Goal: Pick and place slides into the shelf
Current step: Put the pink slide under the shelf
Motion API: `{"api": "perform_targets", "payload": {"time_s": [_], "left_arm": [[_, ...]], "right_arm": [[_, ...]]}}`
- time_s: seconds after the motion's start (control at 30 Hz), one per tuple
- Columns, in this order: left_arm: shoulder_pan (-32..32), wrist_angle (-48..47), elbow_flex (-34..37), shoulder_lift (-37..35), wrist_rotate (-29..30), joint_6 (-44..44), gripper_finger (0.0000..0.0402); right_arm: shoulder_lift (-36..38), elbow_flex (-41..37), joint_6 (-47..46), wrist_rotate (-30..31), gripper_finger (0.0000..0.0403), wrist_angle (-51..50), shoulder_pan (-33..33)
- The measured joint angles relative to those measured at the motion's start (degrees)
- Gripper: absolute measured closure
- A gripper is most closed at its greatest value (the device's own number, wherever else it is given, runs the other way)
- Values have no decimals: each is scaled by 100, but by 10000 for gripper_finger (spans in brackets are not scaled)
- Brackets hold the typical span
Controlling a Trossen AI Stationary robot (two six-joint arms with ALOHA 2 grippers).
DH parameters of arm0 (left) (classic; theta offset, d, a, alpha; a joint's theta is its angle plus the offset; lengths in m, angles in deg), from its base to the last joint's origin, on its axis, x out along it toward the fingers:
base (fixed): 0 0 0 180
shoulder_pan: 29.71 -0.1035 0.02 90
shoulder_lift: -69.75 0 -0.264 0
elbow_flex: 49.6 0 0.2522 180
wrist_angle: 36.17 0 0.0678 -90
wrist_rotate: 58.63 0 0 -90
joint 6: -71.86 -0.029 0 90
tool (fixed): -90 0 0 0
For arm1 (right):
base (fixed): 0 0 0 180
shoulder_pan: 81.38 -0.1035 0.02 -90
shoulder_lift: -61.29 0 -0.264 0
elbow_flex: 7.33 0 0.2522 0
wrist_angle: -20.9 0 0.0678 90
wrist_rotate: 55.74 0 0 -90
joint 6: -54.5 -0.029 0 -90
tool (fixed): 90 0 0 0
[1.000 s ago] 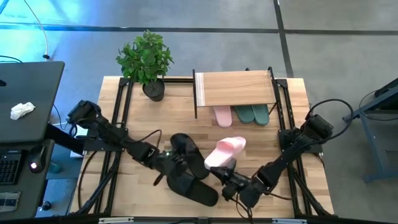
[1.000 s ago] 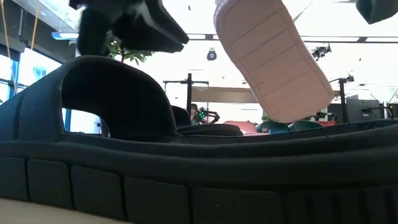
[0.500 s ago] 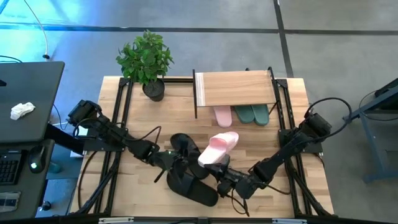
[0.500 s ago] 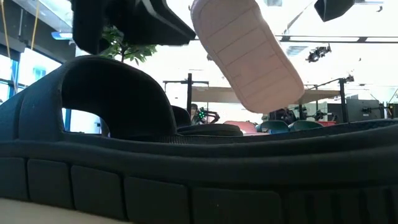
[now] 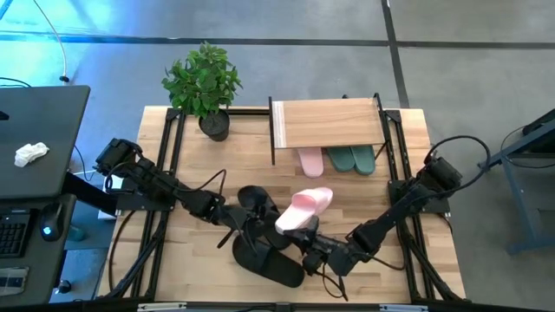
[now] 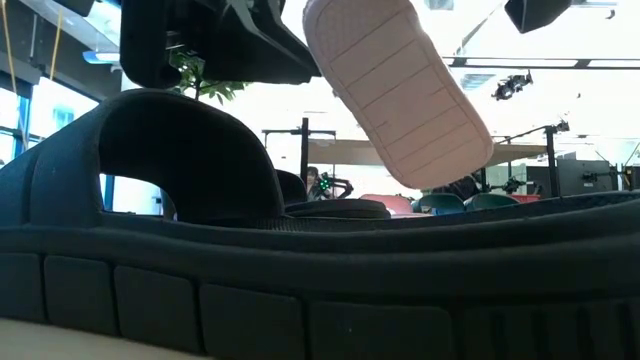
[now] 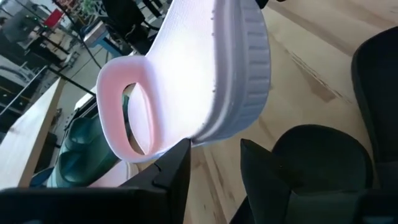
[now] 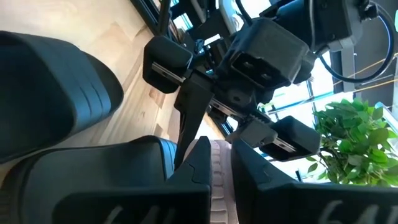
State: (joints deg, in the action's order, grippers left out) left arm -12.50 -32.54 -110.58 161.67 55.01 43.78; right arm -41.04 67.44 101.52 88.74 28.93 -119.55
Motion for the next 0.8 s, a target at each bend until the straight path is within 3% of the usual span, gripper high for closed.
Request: {"api": "perform_targets", "payload": {"time_s": [0.1,0.5,0.63,0.8], "left_arm": [[0,-3,0,0,-7,4,258],[-1,424,-6,12,-3,176,125],[-2,664,-8,107,183,174,119],[0,640,-2,292,216,174,143]], "right_arm": [[0,0,-2,-51,400,29,30],[0,0,107,-150,400,172,74],[0,0,138,-285,401,263,133],[0,0,256,-220,402,293,153]]}}
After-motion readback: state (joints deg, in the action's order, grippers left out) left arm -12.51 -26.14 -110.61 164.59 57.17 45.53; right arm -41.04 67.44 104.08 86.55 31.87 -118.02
